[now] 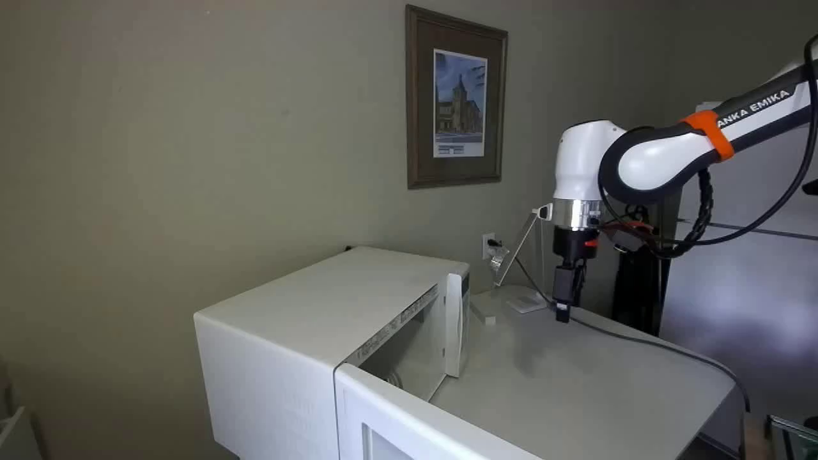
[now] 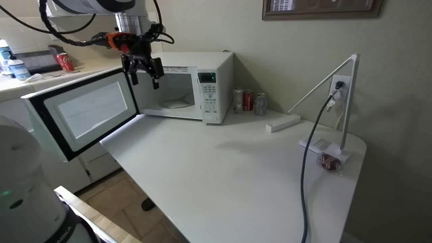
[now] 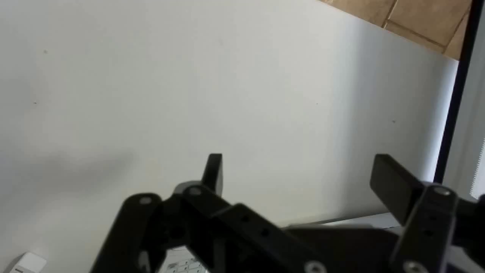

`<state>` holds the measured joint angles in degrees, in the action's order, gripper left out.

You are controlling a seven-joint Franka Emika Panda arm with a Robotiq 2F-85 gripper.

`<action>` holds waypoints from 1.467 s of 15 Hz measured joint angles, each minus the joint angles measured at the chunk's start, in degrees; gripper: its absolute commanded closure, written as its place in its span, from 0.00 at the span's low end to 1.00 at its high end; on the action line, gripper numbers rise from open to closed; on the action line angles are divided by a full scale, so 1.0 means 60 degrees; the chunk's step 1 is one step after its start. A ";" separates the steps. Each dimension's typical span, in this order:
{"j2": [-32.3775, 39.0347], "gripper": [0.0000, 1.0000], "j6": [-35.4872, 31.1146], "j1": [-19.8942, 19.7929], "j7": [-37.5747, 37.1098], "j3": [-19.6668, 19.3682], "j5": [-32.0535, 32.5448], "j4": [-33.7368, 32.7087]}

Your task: Put the can on the microwave

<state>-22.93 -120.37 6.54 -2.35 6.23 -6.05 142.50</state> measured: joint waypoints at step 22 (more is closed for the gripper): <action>0.0915 0.00 0.0704 -0.1244 -0.2195 -0.0163 0.0627 -0.1671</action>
<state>-17.44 -116.15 -0.92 -15.52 5.25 -2.29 132.47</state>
